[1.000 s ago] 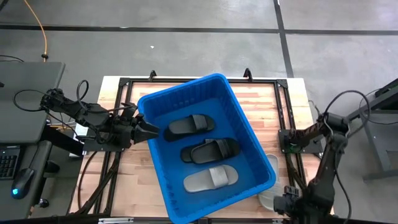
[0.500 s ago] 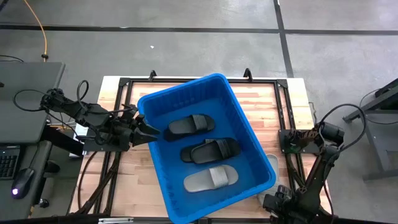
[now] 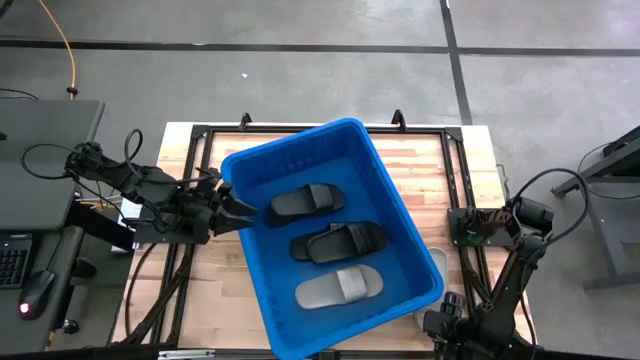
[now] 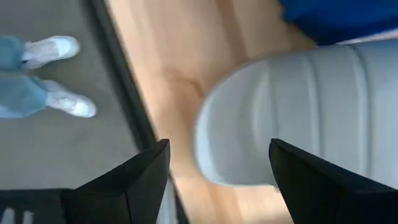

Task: Pick and place slides into bin
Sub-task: Put the white slide in the bin

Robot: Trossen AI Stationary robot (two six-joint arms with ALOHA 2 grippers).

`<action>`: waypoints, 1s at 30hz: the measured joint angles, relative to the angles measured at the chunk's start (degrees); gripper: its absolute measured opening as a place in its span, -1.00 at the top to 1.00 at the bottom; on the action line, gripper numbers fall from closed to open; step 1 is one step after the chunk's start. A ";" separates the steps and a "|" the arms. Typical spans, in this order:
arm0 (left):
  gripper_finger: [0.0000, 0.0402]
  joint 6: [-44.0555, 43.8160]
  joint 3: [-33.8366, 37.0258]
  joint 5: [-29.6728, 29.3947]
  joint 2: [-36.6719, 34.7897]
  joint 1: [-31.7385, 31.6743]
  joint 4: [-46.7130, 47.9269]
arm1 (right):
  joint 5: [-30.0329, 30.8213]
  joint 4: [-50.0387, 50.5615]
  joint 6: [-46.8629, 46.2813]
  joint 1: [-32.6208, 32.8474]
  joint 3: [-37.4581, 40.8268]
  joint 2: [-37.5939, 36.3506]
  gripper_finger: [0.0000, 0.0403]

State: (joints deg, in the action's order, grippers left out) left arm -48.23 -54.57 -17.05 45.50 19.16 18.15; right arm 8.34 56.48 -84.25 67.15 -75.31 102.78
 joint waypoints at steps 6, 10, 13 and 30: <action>-0.21 0.00 0.00 0.01 0.45 0.00 0.99 | 1.70 7.56 -0.42 -0.01 0.00 0.49 -0.30; -0.21 -0.24 0.02 0.09 0.48 0.00 1.77 | 1.49 8.24 -0.59 0.24 0.02 3.00 -0.30; -0.21 -0.44 0.02 0.16 0.54 0.00 2.04 | 0.14 7.69 -0.42 0.38 0.01 5.06 -0.30; -0.21 -0.74 0.02 -0.47 0.50 0.00 1.77 | -7.18 17.65 -12.41 -1.15 0.17 6.62 0.54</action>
State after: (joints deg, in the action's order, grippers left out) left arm -48.96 -54.54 -17.52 46.00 19.16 19.92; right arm 1.16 74.13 -96.66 66.00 -75.14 109.40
